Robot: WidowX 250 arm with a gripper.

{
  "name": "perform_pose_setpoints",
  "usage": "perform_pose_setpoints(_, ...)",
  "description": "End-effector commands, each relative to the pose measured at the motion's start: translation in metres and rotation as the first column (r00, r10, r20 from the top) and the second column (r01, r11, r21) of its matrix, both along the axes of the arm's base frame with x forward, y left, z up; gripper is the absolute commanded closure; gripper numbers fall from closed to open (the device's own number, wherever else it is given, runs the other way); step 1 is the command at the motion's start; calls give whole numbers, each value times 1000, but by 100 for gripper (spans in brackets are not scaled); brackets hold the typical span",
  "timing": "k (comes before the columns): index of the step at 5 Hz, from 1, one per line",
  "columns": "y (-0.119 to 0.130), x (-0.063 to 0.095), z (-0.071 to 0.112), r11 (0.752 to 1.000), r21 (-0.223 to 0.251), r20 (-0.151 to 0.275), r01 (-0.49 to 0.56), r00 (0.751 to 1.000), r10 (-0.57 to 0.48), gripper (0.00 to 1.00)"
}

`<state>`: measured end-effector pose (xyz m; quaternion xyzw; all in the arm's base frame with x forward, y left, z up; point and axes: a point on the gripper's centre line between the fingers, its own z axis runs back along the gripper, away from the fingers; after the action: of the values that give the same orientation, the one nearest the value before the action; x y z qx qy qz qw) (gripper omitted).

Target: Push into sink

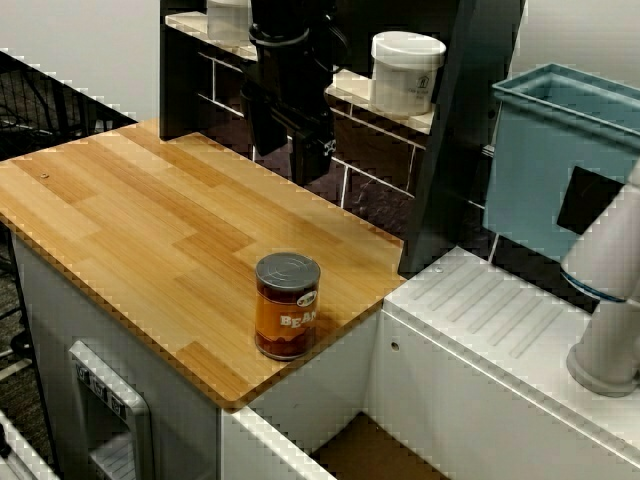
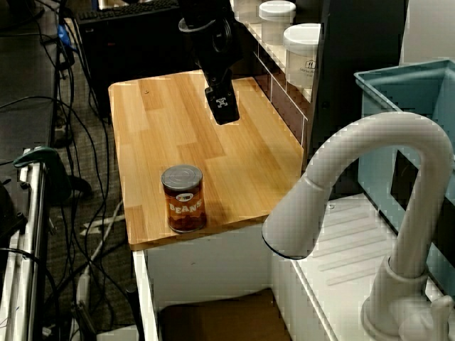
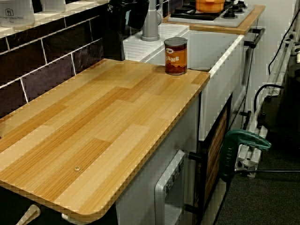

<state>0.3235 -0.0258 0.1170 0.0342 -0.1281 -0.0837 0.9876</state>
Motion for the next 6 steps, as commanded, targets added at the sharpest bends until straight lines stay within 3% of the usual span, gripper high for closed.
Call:
perform_pose_setpoints(1,0,0,0,1000,0,0,0,1000,0,0)
perform_pose_setpoints(2,31,-11,7,998,-31,-11,-56,998,55,0)
perform_pose_setpoints(4,76,-52,1,993,-46,-16,-109,994,108,0)
perform_pose_setpoints(5,84,-73,-18,992,16,-37,-129,991,130,0)
perform_pose_setpoints(6,82,-82,-34,991,82,-39,-105,993,109,0)
